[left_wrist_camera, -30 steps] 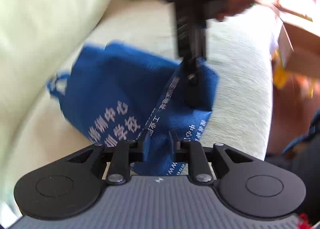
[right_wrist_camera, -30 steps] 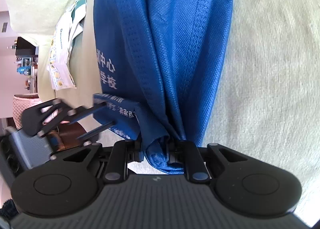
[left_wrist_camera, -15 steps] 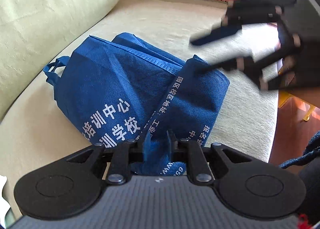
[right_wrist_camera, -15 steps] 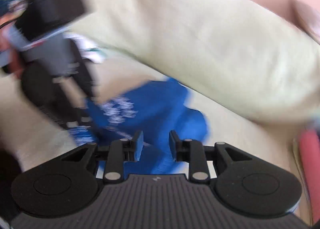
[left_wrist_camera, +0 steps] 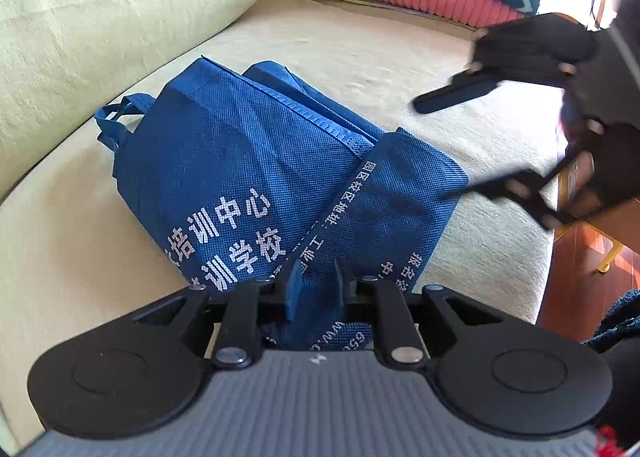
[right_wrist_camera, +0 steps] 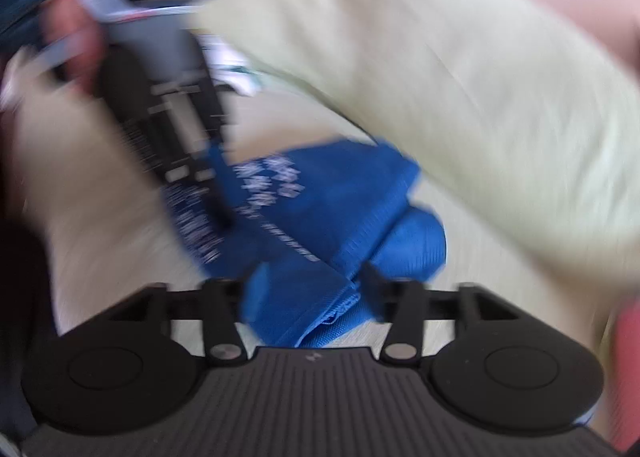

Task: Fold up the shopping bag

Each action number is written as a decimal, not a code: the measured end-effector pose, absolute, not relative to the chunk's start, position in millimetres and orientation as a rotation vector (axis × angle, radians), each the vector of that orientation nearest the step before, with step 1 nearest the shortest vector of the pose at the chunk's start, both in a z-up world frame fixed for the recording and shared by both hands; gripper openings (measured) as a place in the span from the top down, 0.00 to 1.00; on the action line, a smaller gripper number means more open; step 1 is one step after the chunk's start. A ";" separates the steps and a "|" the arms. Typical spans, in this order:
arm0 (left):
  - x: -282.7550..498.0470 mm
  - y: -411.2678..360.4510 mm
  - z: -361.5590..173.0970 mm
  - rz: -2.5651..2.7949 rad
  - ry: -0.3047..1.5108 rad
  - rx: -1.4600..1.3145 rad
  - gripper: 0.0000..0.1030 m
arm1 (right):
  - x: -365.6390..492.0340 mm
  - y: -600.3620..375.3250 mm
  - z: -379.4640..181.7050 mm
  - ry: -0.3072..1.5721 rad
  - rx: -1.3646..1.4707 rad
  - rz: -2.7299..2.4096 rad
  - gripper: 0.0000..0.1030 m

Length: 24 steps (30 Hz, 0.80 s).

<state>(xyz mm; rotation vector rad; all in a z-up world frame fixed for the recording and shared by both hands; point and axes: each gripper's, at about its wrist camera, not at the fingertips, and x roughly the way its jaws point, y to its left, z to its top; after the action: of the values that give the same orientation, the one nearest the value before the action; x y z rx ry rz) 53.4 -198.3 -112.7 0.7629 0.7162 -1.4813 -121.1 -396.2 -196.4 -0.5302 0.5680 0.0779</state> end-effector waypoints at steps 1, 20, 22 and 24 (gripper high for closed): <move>54.1 -198.7 -112.3 -1.485 0.720 0.763 0.82 | -123.9 -391.6 -202.1 0.574 -0.615 0.098 0.50; 5.7 -136.6 -86.8 -1.584 0.209 1.190 0.62 | -90.5 -400.5 -220.5 0.644 -0.820 0.311 0.69; -5.8 -129.2 -93.4 -1.566 0.118 1.290 0.62 | -87.1 -405.1 -216.3 0.657 -0.797 0.328 0.68; -13.1 -129.0 -104.0 -1.524 0.034 1.365 0.62 | -84.7 -407.3 -213.0 0.670 -0.784 0.342 0.68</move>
<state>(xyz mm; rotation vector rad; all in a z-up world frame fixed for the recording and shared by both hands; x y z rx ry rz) -13.1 -129.0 -104.0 1.3646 0.0340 -1.5239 -84.7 -407.3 -213.0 -0.7836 0.6701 0.3418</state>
